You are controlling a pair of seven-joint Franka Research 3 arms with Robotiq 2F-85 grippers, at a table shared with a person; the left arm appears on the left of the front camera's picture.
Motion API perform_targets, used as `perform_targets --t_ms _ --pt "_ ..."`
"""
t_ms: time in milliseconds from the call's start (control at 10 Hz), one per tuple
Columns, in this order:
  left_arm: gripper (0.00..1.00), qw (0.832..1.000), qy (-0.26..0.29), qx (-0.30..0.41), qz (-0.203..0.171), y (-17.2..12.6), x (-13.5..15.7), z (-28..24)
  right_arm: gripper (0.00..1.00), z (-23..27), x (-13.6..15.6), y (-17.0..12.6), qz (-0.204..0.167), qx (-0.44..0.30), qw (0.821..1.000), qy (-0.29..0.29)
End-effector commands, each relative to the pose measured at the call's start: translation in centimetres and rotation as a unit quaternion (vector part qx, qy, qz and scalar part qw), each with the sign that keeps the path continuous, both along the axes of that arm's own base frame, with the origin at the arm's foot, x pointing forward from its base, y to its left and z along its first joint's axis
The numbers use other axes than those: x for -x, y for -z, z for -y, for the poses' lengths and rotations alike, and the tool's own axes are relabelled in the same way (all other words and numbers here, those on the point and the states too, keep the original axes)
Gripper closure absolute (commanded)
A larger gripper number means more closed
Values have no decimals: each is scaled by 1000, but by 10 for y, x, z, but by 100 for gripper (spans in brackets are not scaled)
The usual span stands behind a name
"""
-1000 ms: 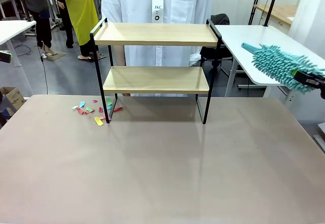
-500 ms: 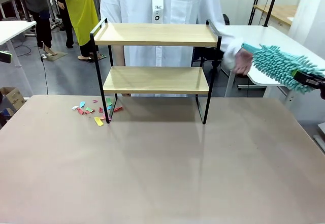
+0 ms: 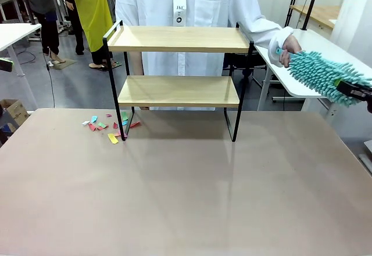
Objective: Clean the shelf.
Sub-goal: Hand the Duster back to the human.
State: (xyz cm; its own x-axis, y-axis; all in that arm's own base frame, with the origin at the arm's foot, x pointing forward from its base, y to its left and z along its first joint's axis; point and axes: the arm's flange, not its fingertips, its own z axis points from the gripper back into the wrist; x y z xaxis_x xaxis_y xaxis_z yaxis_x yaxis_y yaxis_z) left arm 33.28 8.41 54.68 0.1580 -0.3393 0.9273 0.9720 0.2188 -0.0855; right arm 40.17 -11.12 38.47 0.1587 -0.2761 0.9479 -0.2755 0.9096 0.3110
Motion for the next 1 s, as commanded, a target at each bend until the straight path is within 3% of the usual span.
perform_targets --t_ms 0,300,400,500,600,700,800,900 --pt "0 1000 3 15 14 -2 -1 1 84 1 1 -5 -4 -3 1000 -4" --pt "0 1000 3 15 14 -2 -1 1 84 1 1 -5 -4 -3 1000 -4" --pt "0 1000 3 15 14 -2 -1 1 28 0 0 0 0 0 1000 0" --pt "0 1000 3 15 14 -2 -1 1 27 0 0 -4 -2 0 1000 -3" --pt "0 1000 3 15 14 -2 -1 1 0 1 5 -9 -3 0 1000 -6" --pt "0 1000 3 15 14 -2 -1 1 23 2 7 -18 -3 -6 1000 -7" --pt "0 1000 3 15 14 -2 -1 1 0 6 9 -31 0 -21 1000 -7" --pt "0 1000 3 15 14 -2 -1 1 0 13 14 -48 12 -41 999 -4"
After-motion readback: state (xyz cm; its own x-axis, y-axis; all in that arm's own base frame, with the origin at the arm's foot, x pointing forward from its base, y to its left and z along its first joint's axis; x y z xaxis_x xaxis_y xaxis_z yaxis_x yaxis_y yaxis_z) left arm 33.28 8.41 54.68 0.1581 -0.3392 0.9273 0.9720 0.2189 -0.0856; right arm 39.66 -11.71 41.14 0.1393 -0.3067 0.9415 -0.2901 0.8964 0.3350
